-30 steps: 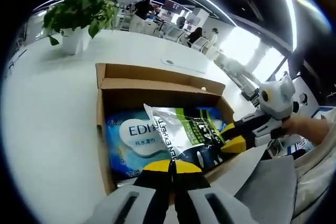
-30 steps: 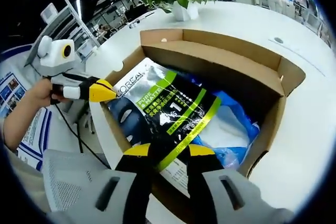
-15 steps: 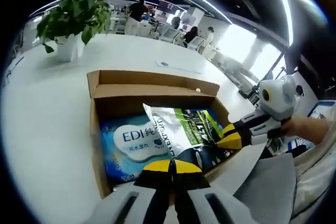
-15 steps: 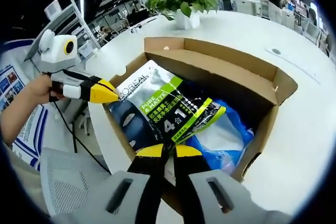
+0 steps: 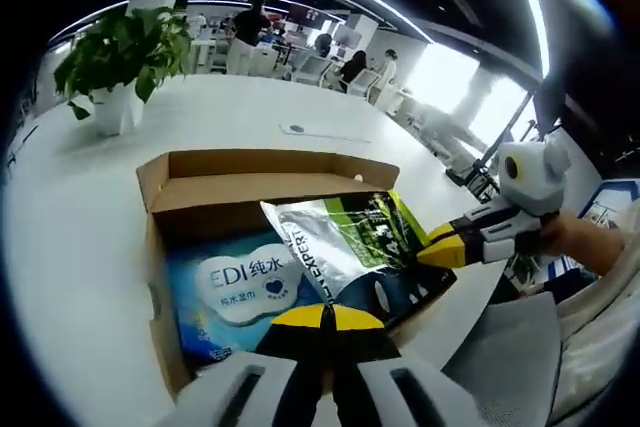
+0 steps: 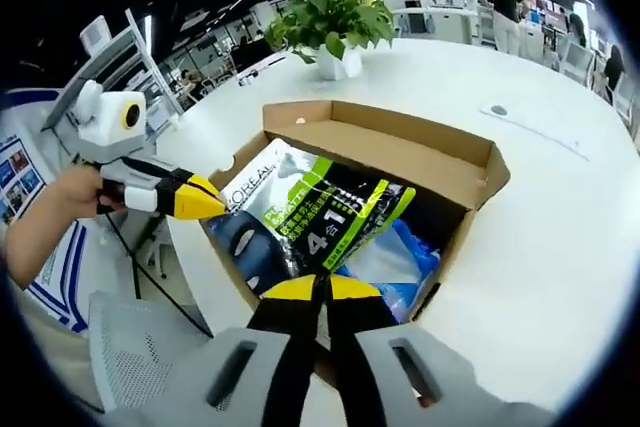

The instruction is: Operate the shoe box by opening the lid, removing the specified soft item, and placing it in the target area until the item is outside and the box remains undamaged.

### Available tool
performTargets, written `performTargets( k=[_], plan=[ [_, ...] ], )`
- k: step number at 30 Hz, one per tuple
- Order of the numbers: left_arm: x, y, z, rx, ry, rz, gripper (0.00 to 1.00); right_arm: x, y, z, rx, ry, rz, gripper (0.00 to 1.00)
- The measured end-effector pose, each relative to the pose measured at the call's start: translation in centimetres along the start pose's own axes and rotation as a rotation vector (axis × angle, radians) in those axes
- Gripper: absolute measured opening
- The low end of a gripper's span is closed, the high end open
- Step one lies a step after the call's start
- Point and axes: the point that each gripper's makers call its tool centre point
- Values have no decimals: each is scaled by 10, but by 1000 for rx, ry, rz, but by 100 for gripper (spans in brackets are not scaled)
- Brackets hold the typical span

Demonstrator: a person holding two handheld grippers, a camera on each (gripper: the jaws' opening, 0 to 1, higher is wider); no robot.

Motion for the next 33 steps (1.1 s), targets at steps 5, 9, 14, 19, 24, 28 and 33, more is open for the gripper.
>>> performTargets(
  k=[5,9,14,19,24,28,33],
  plan=[
    [-6,6,-11,-16,-11,4,0,14,4,-9,-12,-18,-29,0],
    [-10,13,-23,-27,-21,3,0,24,4,-17,-16,-38,-44,0],
    [-19,18,-35,-53,-37,10,0,36,4,-27,-42,-50,-62,0],
    [-29,23,-49,-75,-58,19,0,48,1,-40,-63,-68,-73,0],
    [-38,29,-61,-91,-73,21,0,58,-2,-53,-75,-88,-79,0],
    [-47,34,-72,-98,-88,19,0,68,-4,-64,-82,-109,-86,0],
    [-59,37,-83,-109,-106,23,0,77,-8,-79,-96,-135,-90,0]
  ],
)
Point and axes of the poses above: the point that each gripper's makers call its tool centre point, and the gripper's own axes: x roughly backward along the fingers, z roughly to its left, y roughly out of its top, and after that the axes turned 7 degrees about -x, right-handed
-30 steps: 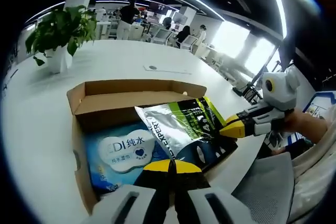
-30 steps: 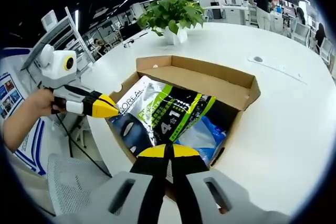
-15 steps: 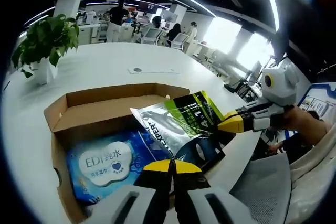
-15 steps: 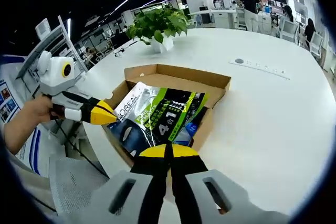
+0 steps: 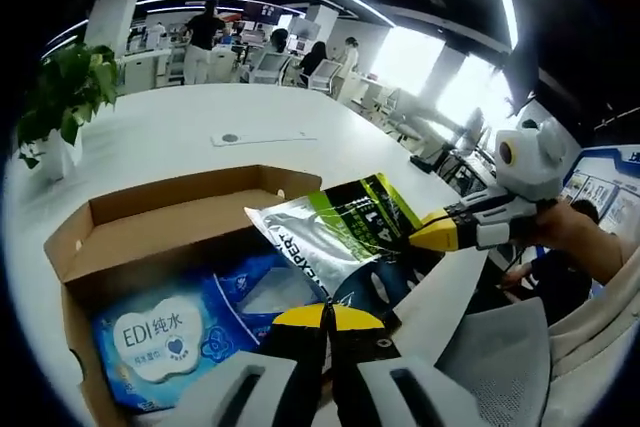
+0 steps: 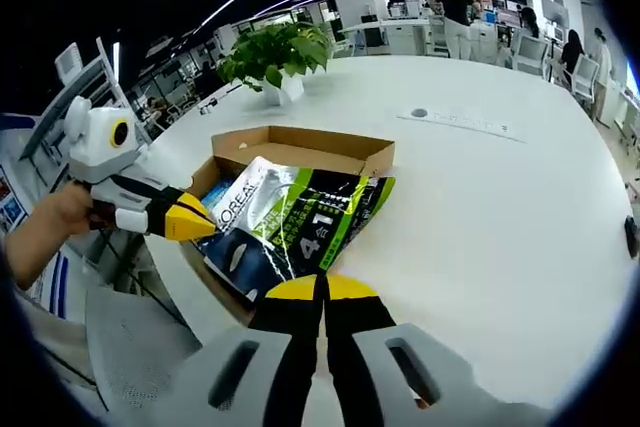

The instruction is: Operate the shoe box by opening the lid, removing the specified soft item, and placing it in the target area until the item is outside and the box remains undamaged.

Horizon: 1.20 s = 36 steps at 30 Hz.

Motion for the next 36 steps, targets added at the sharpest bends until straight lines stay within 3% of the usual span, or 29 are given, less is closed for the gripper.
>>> performTargets(
  k=[22,36],
  plan=[
    [-46,14,-34,-39,-81,29,0,26,-7,-54,-24,-84,15,0],
    [-77,19,-46,-54,-112,96,0,29,-8,-84,-30,-141,38,0]
  ],
)
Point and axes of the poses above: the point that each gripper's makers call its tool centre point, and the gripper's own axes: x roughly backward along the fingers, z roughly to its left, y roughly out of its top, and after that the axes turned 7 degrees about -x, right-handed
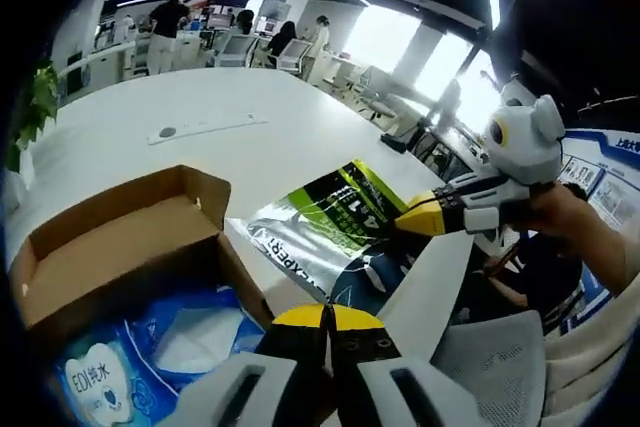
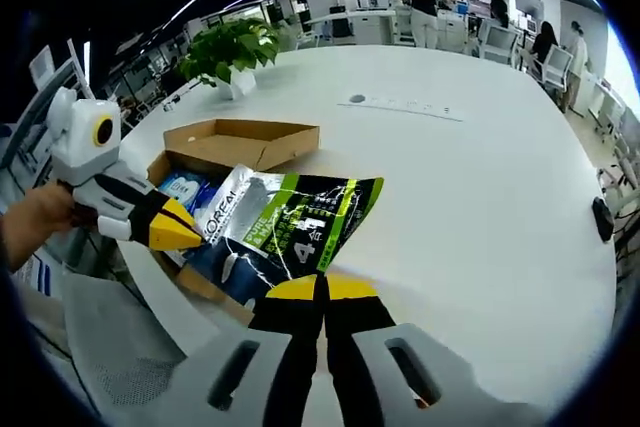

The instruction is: Operate the shoe box by opening the lid, removing the specified soft item, and placing it in the target area until the item is outside and the box remains undamaged.

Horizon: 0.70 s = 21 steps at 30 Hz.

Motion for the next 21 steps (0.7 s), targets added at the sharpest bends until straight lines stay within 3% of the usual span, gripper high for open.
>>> performTargets(
  k=[21],
  plan=[
    [-39,3,14,-42,22,163,0,-32,-9,-34,-17,-42,54,0]
  ],
)
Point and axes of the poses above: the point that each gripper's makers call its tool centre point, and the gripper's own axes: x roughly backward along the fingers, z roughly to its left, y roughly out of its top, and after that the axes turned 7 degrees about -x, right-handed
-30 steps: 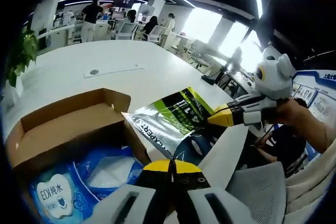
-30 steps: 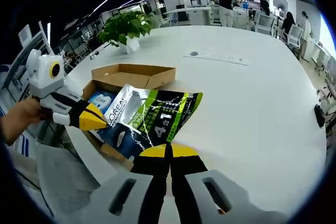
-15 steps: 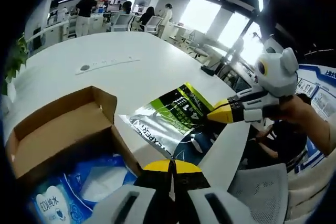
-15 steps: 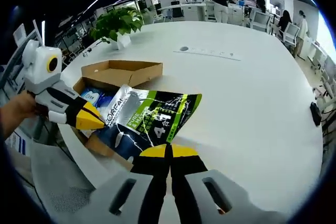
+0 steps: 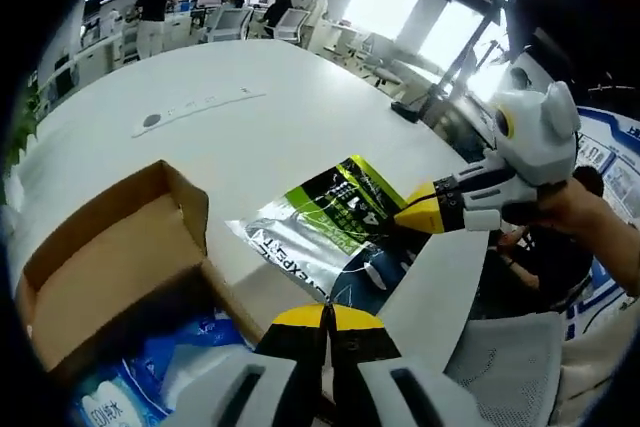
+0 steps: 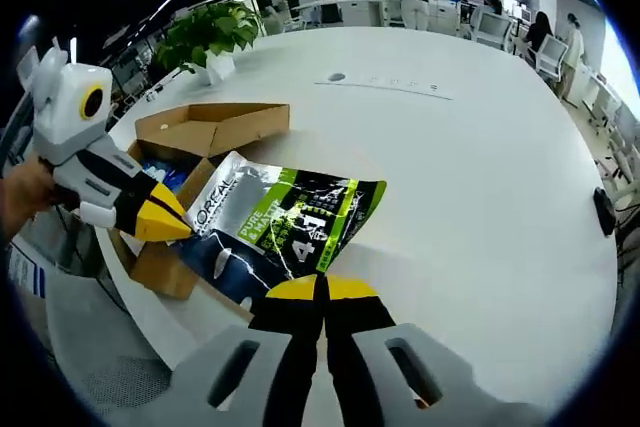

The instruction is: Operate the shoe box by opening the lid, removing the specified soft item, and placing it in the target area until the item is outside and the box remains undamaged.

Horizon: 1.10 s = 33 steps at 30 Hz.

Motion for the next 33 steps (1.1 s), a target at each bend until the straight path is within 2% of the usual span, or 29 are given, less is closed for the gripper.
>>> performTargets(
  k=[10,25,28,33],
  plan=[
    [-18,0,6,-106,34,94,0,-16,0,-12,-15,-12,20,0],
    [-38,-1,23,-145,27,153,0,-41,-2,-26,-36,-30,43,0],
    [-42,0,24,-142,38,179,0,-44,-4,-28,-43,-29,46,0],
    [-46,4,27,-212,66,204,0,-50,-6,-32,-63,-30,46,0]
  ],
)
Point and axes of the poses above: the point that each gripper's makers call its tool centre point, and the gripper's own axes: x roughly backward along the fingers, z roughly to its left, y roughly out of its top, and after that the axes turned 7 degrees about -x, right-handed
